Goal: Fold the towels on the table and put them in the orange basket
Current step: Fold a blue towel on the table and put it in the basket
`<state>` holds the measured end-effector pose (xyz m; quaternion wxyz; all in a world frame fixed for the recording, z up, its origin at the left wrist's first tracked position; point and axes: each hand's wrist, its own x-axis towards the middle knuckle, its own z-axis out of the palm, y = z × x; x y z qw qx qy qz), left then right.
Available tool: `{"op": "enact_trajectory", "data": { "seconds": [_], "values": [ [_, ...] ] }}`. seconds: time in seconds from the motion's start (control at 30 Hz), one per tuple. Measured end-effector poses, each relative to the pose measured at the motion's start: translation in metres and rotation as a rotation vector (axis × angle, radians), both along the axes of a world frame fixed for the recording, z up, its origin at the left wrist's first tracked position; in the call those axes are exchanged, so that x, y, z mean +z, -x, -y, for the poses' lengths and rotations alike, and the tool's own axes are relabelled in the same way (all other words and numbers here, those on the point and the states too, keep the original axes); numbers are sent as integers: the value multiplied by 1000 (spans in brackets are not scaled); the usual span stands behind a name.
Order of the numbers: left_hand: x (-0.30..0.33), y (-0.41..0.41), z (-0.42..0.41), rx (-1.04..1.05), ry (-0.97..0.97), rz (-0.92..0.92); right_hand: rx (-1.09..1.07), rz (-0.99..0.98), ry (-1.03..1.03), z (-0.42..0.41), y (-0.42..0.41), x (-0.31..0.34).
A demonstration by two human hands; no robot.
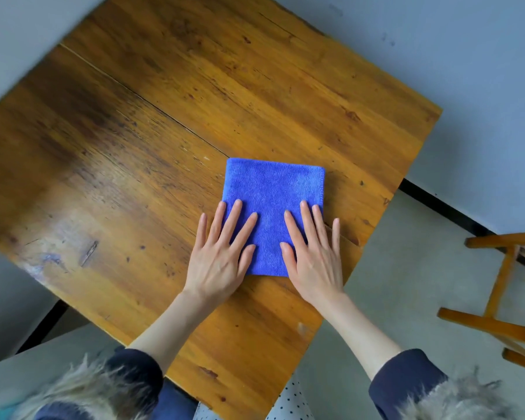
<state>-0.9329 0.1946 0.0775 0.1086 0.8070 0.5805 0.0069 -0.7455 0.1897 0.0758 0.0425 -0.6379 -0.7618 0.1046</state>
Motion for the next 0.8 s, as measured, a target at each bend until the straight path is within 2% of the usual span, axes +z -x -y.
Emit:
{"op": "enact_trajectory", "data": {
  "seconds": [0.07, 0.17, 0.23, 0.3, 0.47, 0.57, 0.67, 0.8],
  "values": [
    [3, -1, -1, 11, 30, 35, -18, -41, -9, -1, 1, 2],
    [11, -3, 0, 96, 42, 255, -118, -166, -86, 3, 1, 9],
    [17, -2, -2, 251, 8, 439, -229, -247, -159, 2, -1, 15],
    [24, -1, -10, 446, 23, 581, -356, -325, -129, -6, -5, 21],
    [35, 0, -40, 839, 257, 776, -717, -450, 225, -38, -13, 25],
    [39, 1, -47, 839, 449, 884, -798, -521, 424, -51, -18, 21],
    [40, -1, -43, 757, 541, 865, -797, -578, 543, -59, -22, 20],
    [40, -4, -34, 931, 643, 955, -851, -788, 735, -68, -25, 28]
  ]
}}
